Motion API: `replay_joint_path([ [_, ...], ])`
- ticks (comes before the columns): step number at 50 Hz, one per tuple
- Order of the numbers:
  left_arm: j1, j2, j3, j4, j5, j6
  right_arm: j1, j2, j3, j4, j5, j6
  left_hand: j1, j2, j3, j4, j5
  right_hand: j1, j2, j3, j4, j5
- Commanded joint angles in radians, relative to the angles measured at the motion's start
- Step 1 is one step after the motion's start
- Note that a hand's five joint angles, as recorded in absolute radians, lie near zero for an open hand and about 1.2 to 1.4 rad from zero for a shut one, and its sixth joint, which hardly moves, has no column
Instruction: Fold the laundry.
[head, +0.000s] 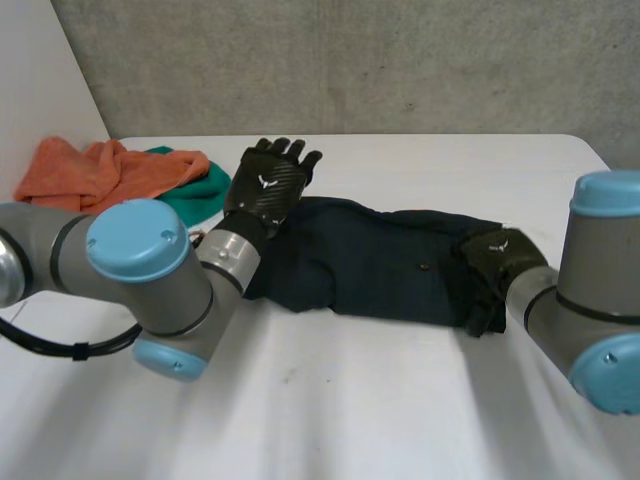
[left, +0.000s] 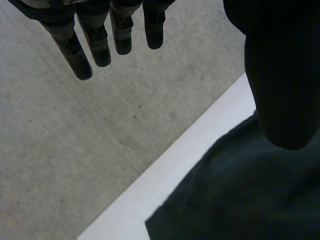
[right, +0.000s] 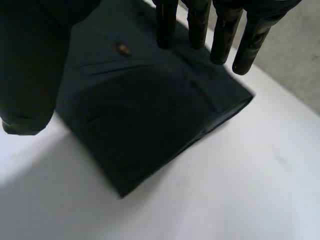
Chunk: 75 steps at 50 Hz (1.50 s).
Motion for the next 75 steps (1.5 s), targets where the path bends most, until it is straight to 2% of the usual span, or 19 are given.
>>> replay_joint_path([
  [1,0.003,0.007,-0.031,0.0,-0.001,-0.007,-0.02,0.04,0.041,-0.111,-0.018,0.015,-0.013,-0.029,-0.04,-0.031,-0.046,0.122,0.101,0.107,0.088,0.087],
  [7,0.003,0.005,-0.041,0.0,-0.001,-0.007,-0.03,0.098,0.038,-0.186,-0.006,0.012,-0.013,-0.029,-0.04,-0.031,-0.046,0.412,0.391,0.397,0.378,0.377],
  [8,0.003,0.005,-0.042,0.0,-0.001,-0.009,-0.03,0.101,0.039,-0.198,-0.004,0.012,-0.013,-0.029,-0.04,-0.031,-0.046,0.54,0.52,0.525,0.507,0.505],
  [9,0.003,0.005,-0.042,0.0,-0.001,-0.009,-0.032,0.107,0.039,-0.218,-0.003,0.006,-0.013,-0.029,-0.04,-0.031,-0.046,0.928,0.908,0.913,0.894,0.893],
  [10,0.003,0.005,-0.044,0.0,-0.001,-0.009,-0.033,0.109,0.041,-0.231,0.0,0.004,-0.013,-0.029,-0.04,-0.031,-0.046,1.156,1.135,1.141,1.122,1.121],
  [19,0.003,0.046,-0.061,-0.002,-0.001,-0.009,-0.13,0.037,0.088,-0.243,0.011,-0.101,-0.013,-0.029,-0.04,-0.031,-0.046,1.189,1.169,1.174,1.156,1.155],
  [24,0.009,0.08,-0.08,-0.002,-0.001,-0.01,-0.249,-0.051,0.128,-0.208,0.008,-0.294,-0.013,-0.029,-0.04,-0.031,-0.046,1.189,1.169,1.174,1.156,1.155],
  [30,0.014,0.12,-0.11,-0.002,-0.001,-0.015,-0.287,-0.061,0.113,-0.206,0.006,-0.474,-0.013,-0.029,-0.04,-0.031,-0.046,1.189,1.169,1.174,1.156,1.155],
  [35,0.017,0.131,-0.123,-0.002,-0.001,-0.033,-0.143,-0.074,0.047,-0.223,-0.017,-0.555,-0.013,-0.029,-0.04,-0.031,-0.046,1.189,1.169,1.174,1.156,1.155],
  [46,0.046,0.137,-0.133,-0.002,-0.001,-0.059,0.25,0.021,0.012,-0.335,-0.294,-0.653,-0.013,-0.029,-0.04,-0.031,-0.046,1.189,1.169,1.174,1.156,1.155],
  [52,0.046,0.136,-0.119,-0.002,-0.001,-0.071,0.329,0.069,0.023,-0.318,-0.322,-0.733,-0.013,-0.029,-0.04,-0.031,-0.046,1.189,1.169,1.174,1.156,1.155],
  [56,0.044,0.136,-0.096,0.0,-0.001,-0.074,0.33,0.061,0.027,-0.307,-0.322,-0.671,-0.013,-0.029,-0.04,-0.031,-0.046,0.341,0.321,0.326,0.307,0.306],
  [57,0.041,0.136,-0.085,0.0,-0.002,-0.074,0.327,0.046,0.027,-0.307,-0.311,-0.61,-0.013,-0.029,-0.04,-0.031,-0.046,0.008,-0.013,-0.007,-0.026,-0.027],
  [60,0.034,0.128,-0.042,-0.008,-0.004,-0.079,0.296,-0.033,0.023,-0.303,-0.282,-0.459,-0.013,-0.029,-0.04,-0.031,-0.046,-0.032,-0.053,-0.047,-0.066,-0.067],
  [61,0.029,0.123,-0.029,-0.014,-0.005,-0.081,0.26,-0.098,0.021,-0.303,-0.258,-0.321,-0.013,-0.029,-0.04,-0.031,-0.046,-0.032,-0.053,-0.047,-0.066,-0.067],
  [65,0.001,0.102,0.045,-0.058,-0.014,-0.099,0.194,-0.189,0.018,-0.284,-0.219,-0.053,-0.013,-0.029,-0.04,-0.031,-0.046,-0.032,-0.053,-0.047,-0.066,-0.067],
  [66,-0.015,0.081,0.077,-0.086,-0.016,-0.114,0.16,-0.207,0.01,-0.236,-0.21,0.08,-0.013,-0.029,-0.04,-0.031,-0.046,-0.032,-0.053,-0.047,-0.066,-0.067],
  [71,-0.086,0.022,0.177,-0.207,-0.014,-0.162,0.062,-0.196,-0.023,-0.105,-0.189,0.21,-0.013,-0.029,-0.04,-0.031,-0.046,-0.032,-0.053,-0.047,-0.066,-0.067],
  [75,-0.13,-0.042,0.261,-0.288,-0.014,-0.18,0.036,-0.128,-0.074,-0.038,-0.146,0.211,-0.013,-0.029,-0.04,-0.031,-0.046,-0.032,-0.053,-0.047,-0.066,-0.067],
])
